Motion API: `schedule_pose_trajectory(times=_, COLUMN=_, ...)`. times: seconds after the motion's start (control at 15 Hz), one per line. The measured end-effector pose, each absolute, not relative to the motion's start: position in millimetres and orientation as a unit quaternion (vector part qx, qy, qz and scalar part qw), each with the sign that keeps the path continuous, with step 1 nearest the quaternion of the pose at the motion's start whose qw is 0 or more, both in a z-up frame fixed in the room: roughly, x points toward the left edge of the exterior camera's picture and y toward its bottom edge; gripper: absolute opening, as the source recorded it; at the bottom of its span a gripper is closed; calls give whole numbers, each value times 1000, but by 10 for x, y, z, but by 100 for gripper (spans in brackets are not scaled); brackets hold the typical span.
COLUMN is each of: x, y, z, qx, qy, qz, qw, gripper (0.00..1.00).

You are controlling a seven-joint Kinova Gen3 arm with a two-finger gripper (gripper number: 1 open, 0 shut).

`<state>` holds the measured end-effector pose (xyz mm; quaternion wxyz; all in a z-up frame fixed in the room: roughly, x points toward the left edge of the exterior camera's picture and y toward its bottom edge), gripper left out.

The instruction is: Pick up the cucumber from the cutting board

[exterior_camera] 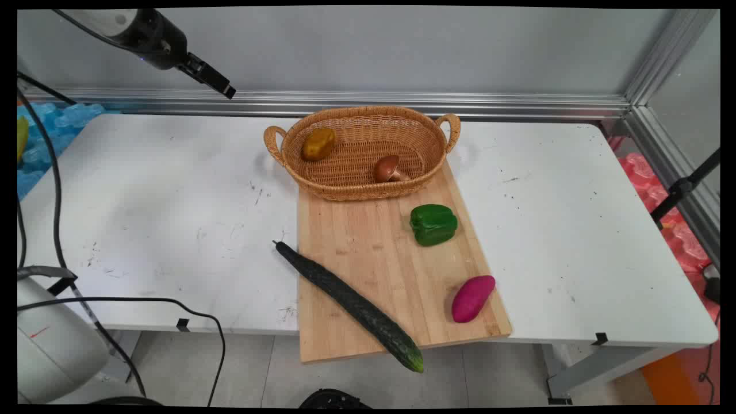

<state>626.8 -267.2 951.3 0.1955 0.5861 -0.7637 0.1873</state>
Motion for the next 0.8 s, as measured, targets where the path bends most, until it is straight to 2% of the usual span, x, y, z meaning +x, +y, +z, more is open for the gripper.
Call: schedule_pose_trajectory(times=0.8, x=5697, y=-2324, z=9725, qx=420, qy=-879, qz=90, qw=208, gripper=100)
